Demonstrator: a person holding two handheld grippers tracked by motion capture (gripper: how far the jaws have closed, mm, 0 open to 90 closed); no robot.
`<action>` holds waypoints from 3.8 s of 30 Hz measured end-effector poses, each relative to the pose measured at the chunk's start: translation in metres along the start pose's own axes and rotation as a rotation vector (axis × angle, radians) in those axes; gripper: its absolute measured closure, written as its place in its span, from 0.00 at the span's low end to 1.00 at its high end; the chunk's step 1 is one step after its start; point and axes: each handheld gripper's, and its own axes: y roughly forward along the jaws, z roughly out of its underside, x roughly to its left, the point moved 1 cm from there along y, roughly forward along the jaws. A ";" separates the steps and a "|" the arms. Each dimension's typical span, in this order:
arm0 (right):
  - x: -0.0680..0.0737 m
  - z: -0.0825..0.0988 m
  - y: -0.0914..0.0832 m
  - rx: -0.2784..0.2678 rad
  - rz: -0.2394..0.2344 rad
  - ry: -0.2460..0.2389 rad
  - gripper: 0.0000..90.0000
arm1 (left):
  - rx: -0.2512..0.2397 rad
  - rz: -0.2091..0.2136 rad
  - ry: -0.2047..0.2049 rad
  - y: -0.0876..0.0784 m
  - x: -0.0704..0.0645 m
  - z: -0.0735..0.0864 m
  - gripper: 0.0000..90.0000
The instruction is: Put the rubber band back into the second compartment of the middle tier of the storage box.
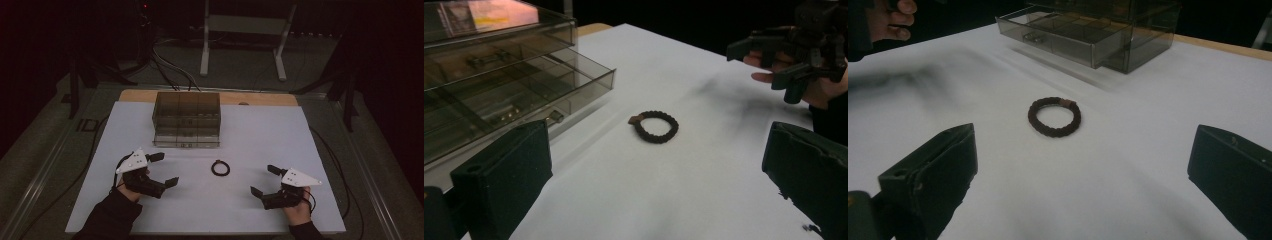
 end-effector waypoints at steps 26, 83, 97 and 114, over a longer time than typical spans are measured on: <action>0.000 0.000 -0.001 -0.003 -0.005 0.005 0.00 | 0.046 0.042 -0.017 0.061 -0.006 -0.016 0.00; -0.001 0.001 -0.002 -0.009 -0.020 0.009 0.00 | 0.353 -0.063 -0.020 0.164 -0.015 -0.003 0.21; -0.002 0.001 -0.002 -0.004 -0.021 0.014 0.00 | 0.384 -0.130 -0.031 0.169 -0.012 -0.002 0.65; -0.001 0.001 -0.003 -0.005 -0.019 0.008 0.00 | 0.421 -0.195 0.008 0.173 -0.014 -0.001 0.94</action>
